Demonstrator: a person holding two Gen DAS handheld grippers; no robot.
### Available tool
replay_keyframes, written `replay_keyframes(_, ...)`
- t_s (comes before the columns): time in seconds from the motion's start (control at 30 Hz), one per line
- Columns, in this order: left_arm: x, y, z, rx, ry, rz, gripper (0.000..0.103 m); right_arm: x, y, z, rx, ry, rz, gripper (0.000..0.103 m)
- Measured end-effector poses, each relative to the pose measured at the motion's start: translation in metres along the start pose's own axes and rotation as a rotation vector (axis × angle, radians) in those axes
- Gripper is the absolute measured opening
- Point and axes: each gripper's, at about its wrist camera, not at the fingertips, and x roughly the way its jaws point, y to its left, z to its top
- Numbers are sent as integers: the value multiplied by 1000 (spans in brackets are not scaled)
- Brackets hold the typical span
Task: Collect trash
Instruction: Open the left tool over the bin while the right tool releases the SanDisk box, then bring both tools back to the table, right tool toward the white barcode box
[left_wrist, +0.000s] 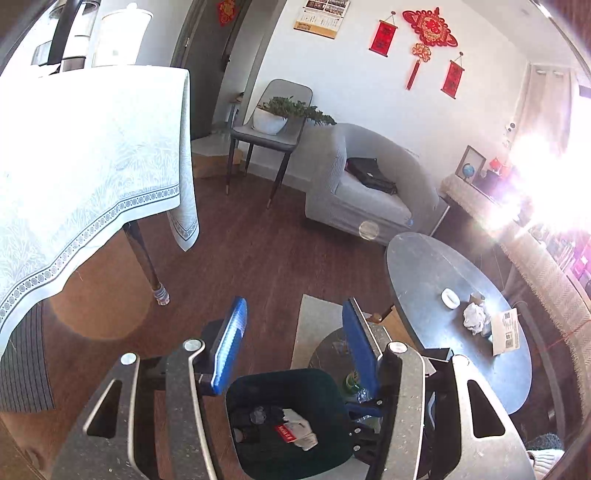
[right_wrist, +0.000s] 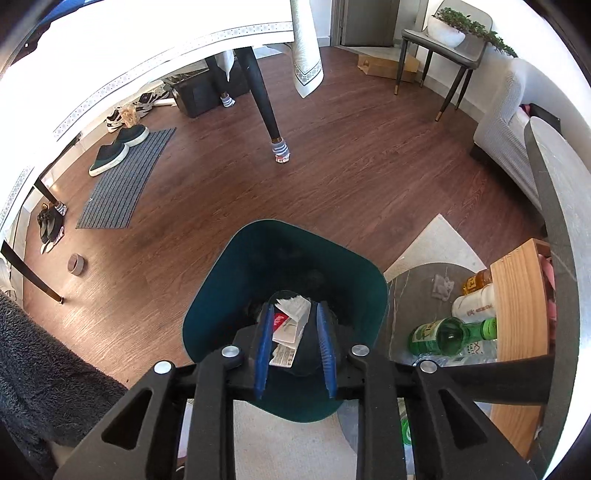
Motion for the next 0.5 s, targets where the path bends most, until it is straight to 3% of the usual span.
replay_keyframes(0.23, -11, -11, 10, -16, -59, -22, 64, -26, 1, -5, -1, -49, 48, 25)
replay_keyframes(0.5, -6, -39, 13, 27, -67, -45, 68, -78, -4, -7, 3, -160, 93, 25)
